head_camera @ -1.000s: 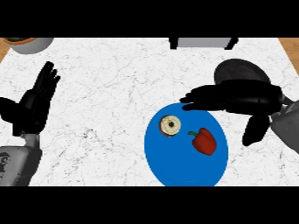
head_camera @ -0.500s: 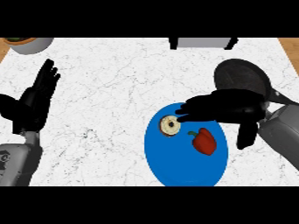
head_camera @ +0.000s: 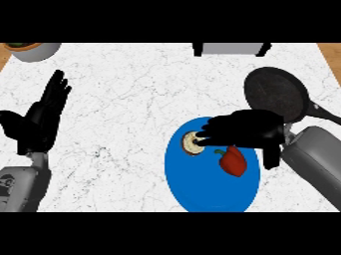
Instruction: Pick the bell pepper from the plate and place it in the pan
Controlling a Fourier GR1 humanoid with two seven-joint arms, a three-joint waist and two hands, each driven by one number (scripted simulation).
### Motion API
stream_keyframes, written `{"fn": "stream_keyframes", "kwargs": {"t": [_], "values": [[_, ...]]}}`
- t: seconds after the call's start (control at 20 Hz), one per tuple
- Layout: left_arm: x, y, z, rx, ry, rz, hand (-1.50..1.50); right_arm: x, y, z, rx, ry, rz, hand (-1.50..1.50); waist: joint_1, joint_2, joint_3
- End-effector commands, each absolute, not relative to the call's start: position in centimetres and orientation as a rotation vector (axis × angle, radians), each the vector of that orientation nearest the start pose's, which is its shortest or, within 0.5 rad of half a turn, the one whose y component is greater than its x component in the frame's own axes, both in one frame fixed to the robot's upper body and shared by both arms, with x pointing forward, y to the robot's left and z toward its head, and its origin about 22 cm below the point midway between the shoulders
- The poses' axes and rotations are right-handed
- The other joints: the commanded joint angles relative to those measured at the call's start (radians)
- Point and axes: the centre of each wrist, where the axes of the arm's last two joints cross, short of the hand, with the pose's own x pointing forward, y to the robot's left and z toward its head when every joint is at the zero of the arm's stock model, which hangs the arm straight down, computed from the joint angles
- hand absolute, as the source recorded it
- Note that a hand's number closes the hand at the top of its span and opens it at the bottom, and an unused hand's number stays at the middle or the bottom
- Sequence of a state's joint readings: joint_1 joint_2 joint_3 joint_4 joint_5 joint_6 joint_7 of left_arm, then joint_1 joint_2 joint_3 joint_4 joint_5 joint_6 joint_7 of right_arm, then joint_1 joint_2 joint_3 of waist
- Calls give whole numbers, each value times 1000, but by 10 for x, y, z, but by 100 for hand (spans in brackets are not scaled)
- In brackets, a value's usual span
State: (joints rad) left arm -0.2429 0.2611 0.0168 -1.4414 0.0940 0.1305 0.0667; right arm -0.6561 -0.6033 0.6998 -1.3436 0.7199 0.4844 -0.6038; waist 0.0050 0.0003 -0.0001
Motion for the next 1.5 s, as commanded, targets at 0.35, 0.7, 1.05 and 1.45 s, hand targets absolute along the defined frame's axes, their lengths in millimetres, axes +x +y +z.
{"fn": "stream_keyframes", "kwargs": {"t": [0.35,0.7,1.05,1.45], "values": [[315,278,56,210,-1613,-64,0,335,-161,79,-4,1748,-3118,-150,-3,1,0],[289,280,33,217,-1617,-57,0,324,-165,62,17,1690,-3113,-150,-4,-1,0],[285,272,31,176,-1594,-47,0,327,-174,27,68,1614,-3177,-150,1,1,0],[308,274,62,207,-1616,-43,0,322,-160,19,-127,1513,-3104,150,-2,1,0]]}}
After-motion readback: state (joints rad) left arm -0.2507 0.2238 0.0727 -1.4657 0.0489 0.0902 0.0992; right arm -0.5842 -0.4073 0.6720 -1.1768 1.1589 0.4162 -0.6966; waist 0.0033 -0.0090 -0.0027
